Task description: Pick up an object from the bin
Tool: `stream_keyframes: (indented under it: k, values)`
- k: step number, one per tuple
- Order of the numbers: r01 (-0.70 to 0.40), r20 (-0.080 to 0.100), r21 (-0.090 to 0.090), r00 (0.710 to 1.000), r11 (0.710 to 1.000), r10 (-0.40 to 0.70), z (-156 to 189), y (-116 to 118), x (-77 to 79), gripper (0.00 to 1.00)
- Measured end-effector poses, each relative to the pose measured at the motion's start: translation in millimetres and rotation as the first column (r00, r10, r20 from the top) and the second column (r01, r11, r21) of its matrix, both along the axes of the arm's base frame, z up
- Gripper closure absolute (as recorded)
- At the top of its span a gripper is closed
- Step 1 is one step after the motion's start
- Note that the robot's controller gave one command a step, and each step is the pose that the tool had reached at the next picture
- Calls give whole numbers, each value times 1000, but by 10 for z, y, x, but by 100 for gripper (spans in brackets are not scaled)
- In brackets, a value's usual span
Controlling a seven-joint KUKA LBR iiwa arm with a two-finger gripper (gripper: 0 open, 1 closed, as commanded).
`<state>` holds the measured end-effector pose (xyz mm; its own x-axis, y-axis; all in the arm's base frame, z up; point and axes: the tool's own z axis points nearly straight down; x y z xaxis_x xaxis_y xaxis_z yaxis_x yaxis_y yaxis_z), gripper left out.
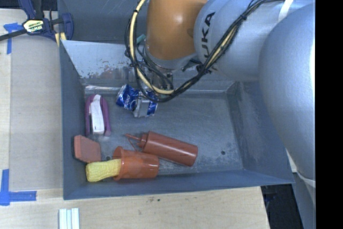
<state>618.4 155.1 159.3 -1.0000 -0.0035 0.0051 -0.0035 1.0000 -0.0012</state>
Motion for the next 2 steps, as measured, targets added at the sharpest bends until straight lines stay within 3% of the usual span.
stream_keyframes:
  k: [1, 2]
  values:
    - [4, 8, 2, 1000, 1000, -4, 50, -8, 19, 0]
    - [52, 6, 2, 999, 999, -52, -888, -470, 34, 0]
